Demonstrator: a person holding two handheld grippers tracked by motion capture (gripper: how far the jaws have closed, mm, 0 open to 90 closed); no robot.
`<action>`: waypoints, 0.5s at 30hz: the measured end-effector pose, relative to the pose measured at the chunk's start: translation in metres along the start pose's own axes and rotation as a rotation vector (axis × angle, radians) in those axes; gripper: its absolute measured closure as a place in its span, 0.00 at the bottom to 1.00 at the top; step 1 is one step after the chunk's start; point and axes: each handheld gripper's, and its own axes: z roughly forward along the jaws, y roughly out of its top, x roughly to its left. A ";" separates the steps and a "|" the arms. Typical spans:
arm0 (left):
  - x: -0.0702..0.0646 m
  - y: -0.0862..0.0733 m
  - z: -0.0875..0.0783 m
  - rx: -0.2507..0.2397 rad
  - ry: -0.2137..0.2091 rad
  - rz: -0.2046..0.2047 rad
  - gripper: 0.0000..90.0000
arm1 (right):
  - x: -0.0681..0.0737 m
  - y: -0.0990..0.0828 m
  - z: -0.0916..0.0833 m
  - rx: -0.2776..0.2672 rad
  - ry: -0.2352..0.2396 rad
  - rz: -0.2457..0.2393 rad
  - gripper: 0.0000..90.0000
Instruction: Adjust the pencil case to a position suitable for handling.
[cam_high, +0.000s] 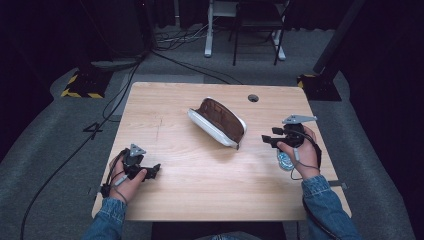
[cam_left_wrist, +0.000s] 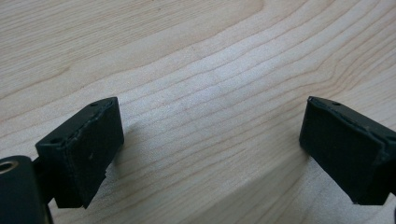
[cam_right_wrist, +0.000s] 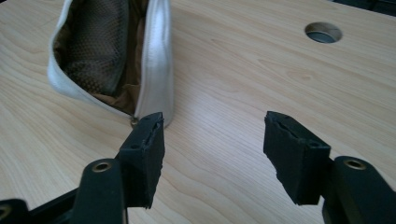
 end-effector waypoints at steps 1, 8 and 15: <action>0.000 0.000 0.000 0.000 0.001 0.000 0.07 | 0.003 0.002 0.002 0.003 0.009 -0.001 0.42; 0.000 0.000 0.000 -0.002 0.003 0.002 0.07 | 0.015 0.013 0.018 -0.001 0.042 -0.016 0.38; 0.000 0.000 0.000 -0.001 0.003 0.002 0.07 | 0.017 0.021 0.033 0.007 0.061 0.016 0.35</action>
